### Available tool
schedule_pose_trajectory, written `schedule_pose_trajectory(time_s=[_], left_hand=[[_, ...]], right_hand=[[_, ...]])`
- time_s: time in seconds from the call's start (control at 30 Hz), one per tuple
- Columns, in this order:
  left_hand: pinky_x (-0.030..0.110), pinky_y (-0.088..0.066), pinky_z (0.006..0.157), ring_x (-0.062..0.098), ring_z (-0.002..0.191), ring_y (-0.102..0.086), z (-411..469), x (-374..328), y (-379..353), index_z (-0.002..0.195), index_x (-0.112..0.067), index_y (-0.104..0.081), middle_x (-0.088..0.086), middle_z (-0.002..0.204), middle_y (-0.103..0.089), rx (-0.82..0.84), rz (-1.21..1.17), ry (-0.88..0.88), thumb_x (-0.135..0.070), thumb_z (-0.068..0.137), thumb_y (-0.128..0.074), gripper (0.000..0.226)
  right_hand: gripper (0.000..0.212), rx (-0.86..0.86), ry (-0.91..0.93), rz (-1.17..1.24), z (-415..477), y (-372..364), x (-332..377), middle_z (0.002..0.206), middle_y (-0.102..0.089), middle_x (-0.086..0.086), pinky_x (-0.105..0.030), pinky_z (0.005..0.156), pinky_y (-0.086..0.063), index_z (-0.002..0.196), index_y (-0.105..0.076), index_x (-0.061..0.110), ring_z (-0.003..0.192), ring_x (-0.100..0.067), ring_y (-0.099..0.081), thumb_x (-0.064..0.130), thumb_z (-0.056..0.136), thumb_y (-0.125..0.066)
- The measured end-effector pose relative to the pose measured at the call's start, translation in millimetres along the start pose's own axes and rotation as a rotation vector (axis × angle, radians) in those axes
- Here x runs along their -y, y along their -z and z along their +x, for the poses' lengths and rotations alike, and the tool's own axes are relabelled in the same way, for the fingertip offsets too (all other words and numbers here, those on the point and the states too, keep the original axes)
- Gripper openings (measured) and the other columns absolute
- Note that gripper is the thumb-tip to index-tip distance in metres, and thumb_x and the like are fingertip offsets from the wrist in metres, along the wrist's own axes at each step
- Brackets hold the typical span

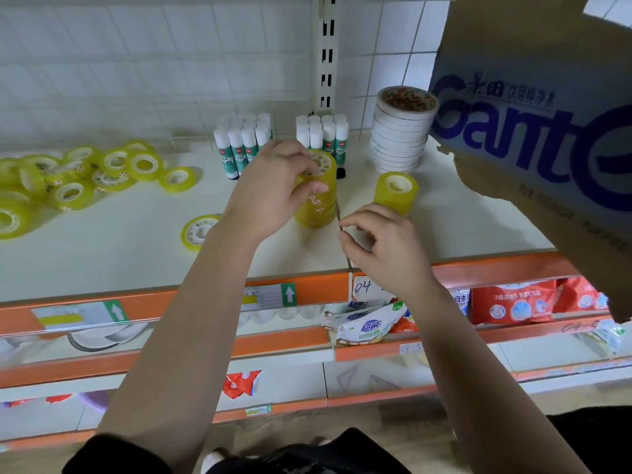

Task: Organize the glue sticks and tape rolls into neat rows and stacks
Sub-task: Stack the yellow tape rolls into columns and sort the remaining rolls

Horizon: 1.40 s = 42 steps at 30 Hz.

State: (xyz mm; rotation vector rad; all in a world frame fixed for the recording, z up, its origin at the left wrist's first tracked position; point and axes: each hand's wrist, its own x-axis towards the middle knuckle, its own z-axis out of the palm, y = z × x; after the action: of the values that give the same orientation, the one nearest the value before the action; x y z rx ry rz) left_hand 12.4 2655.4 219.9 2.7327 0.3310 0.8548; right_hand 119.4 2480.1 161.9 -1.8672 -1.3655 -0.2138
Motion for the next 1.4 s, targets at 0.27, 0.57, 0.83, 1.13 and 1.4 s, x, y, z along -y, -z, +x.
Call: schedule_pose_trajectory(time_s=[0.27,0.57,0.83,1.13,1.4], left_hand=[[0.031,-0.035,0.091,0.035,0.112,-0.052,-0.2,1.4,2.2,0.106,-0.001,-0.071,0.012,0.113,-0.064,0.039,0.032,-0.009,-0.023,0.081,-0.076,0.034],[0.039,-0.049,0.090,0.029,0.102,-0.060,-5.8,1.3,2.3,0.109,-0.001,-0.067,0.011,0.114,-0.059,0.015,-0.025,-0.032,-0.019,0.084,-0.073,0.032],[0.027,-0.045,0.087,0.023,0.105,-0.058,-21.1,1.3,10.0,0.118,-0.007,-0.064,0.011,0.119,-0.057,-0.115,-0.051,-0.007,-0.024,0.087,-0.065,0.035],[0.048,-0.051,0.077,0.031,0.093,-0.064,-77.1,48.5,56.2,0.106,-0.011,-0.070,0.007,0.105,-0.064,-0.226,0.115,0.114,-0.026,0.090,-0.060,0.024],[0.041,-0.051,0.074,0.030,0.088,-0.066,-146.9,112.8,116.8,0.107,-0.014,-0.070,0.004,0.100,-0.067,-0.256,0.223,0.288,-0.027,0.089,-0.059,0.025]], right_hand=[[0.019,0.012,-0.020,0.024,-0.5,-0.3,1.0,0.091,-0.065,0.005,-0.029,0.069,-0.050,0.093,-0.072,0.016,0.082,-0.015,-0.061,0.030,0.086,-0.061],[0.019,0.014,-0.034,0.020,0.5,0.1,2.6,0.091,-0.065,0.007,-0.033,0.068,-0.052,0.092,-0.072,0.017,0.082,-0.013,-0.060,0.031,0.086,-0.061],[0.018,-0.070,-0.002,0.001,12.6,5.7,15.3,0.086,-0.065,0.002,-0.038,0.068,-0.052,0.091,-0.072,0.016,0.079,-0.011,-0.055,0.030,0.087,-0.061],[0.013,-0.197,0.168,0.035,56.6,-22.8,75.5,0.083,-0.065,-0.004,-0.034,0.065,-0.050,0.087,-0.073,0.010,0.075,-0.020,-0.060,0.020,0.087,-0.065],[0.013,-0.122,0.232,0.151,83.7,-100.5,145.9,0.085,-0.067,-0.003,-0.034,0.068,-0.053,0.088,-0.073,0.010,0.077,-0.015,-0.060,0.019,0.087,-0.064]])
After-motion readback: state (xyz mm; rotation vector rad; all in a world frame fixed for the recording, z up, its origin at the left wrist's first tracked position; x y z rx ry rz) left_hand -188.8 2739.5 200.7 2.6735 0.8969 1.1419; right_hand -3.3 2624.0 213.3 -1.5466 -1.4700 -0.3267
